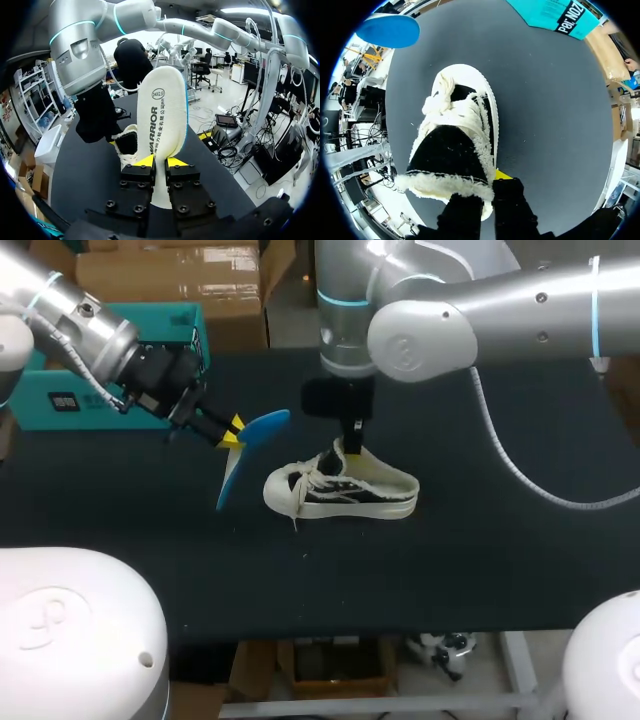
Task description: Open the shoe tongue, take the insole out of the shoe, put the insole back into the shoe, and pack the shoe into the shoebox
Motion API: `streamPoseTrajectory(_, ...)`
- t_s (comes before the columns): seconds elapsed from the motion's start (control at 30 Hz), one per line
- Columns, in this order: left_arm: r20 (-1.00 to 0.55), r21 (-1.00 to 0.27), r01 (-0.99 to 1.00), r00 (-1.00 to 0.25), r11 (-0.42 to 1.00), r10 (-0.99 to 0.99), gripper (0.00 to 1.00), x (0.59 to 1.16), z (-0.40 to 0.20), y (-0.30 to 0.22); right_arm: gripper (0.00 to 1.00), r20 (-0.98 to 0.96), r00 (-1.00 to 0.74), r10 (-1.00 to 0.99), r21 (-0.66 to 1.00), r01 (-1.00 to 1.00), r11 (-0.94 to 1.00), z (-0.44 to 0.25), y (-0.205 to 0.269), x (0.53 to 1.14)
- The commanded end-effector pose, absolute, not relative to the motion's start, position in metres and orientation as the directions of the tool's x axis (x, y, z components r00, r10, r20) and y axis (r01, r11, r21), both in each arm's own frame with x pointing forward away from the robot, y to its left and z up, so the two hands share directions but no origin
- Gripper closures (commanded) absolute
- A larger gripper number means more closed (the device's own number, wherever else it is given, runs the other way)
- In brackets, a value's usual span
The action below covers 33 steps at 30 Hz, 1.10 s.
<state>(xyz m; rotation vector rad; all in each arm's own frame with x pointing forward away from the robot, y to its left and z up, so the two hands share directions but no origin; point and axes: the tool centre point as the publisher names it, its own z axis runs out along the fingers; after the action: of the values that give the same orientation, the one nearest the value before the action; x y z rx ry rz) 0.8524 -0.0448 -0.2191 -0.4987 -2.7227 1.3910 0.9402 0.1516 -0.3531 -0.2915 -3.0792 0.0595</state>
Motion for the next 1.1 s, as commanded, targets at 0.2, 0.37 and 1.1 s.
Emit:
streamPoseTrajectory(0.2,-0.110,-0.799,0.286,-0.935,0.530,0.338,1.00,0.859,-0.218,-0.048,1.00,0.010,-0.965,0.262,-0.028,0.261,0.965,-0.347,0.148,0.931)
streamPoseTrajectory(0.37,-0.127,-0.798,0.320,-0.918,0.511,0.376,1.00,0.862,-0.211,-0.052,1.00,0.008,-0.934,0.358,-0.012,0.358,0.933,-0.337,0.146,0.928)
streamPoseTrajectory(1.1,-0.186,-0.835,0.436,-0.798,0.335,0.573,1.00,0.877,-0.186,-0.078,1.00,0.081,-0.616,0.784,0.212,0.779,0.590,-0.316,0.149,0.892)
